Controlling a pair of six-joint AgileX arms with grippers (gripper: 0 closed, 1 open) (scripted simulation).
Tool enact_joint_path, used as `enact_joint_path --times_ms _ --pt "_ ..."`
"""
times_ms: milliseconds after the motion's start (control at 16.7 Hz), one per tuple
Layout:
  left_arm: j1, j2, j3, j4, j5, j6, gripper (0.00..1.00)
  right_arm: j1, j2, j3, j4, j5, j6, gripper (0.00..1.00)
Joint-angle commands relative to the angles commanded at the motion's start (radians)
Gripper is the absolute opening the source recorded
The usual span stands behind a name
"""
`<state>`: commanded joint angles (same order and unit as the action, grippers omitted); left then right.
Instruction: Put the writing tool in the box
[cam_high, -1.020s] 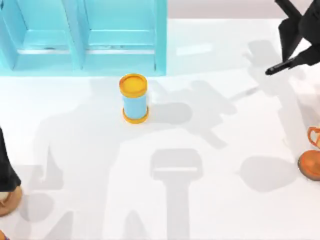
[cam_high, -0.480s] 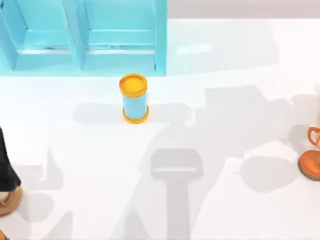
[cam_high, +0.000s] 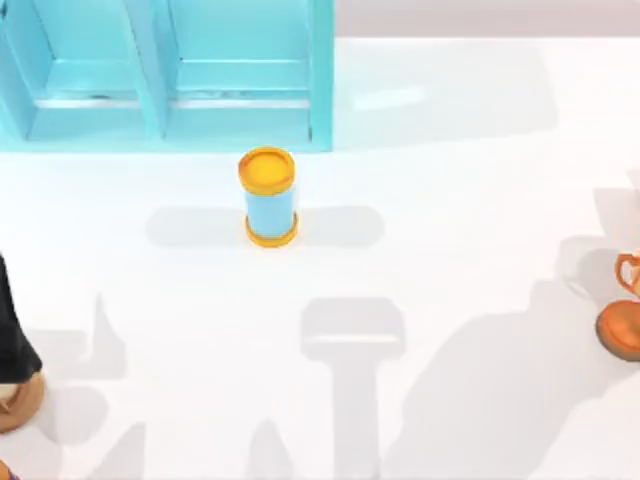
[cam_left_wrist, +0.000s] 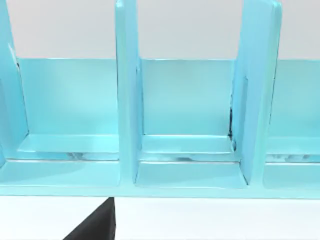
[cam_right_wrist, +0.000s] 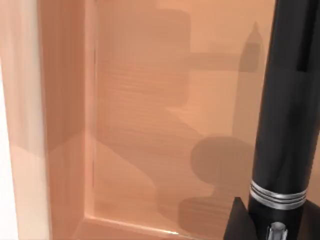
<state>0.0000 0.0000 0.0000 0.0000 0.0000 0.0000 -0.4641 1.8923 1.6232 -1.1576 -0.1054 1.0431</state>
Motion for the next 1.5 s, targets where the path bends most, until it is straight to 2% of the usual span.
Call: enact_joint_path --times_ms 420,840,1500 --pt "0.0 0.0 0.0 0.0 0.0 0.0 1.0 -0.098 -0.093 -0.114 -0.053 0.03 -0.018 0.0" --pt "0.0 0.0 0.0 0.0 0.0 0.0 1.0 -0.091 -0.089 -0.12 -0.043 0.03 -0.015 0.0" --pt "0.0 0.0 0.0 0.0 0.0 0.0 1.0 -0.052 -0.084 -0.248 0.094 0.032 0.023 0.0"
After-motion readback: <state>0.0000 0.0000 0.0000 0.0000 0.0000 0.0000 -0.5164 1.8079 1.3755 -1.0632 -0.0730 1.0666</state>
